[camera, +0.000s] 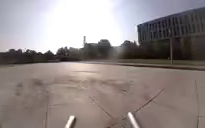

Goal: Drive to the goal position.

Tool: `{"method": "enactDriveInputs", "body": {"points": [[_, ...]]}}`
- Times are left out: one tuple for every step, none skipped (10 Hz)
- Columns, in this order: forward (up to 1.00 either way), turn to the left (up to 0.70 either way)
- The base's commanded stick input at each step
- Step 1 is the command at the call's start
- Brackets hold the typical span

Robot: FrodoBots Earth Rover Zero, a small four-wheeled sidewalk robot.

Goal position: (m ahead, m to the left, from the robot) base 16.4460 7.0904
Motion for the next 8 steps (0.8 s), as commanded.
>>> {"method": "enactDriveInputs", "body": {"points": [[0.7,0.35],[0.7,0.35],[0.7,0.35],[0.7,0.35],[0.7,0.35],[0.7,0.26],[0.7,0.0],[0.7,0.0]]}}
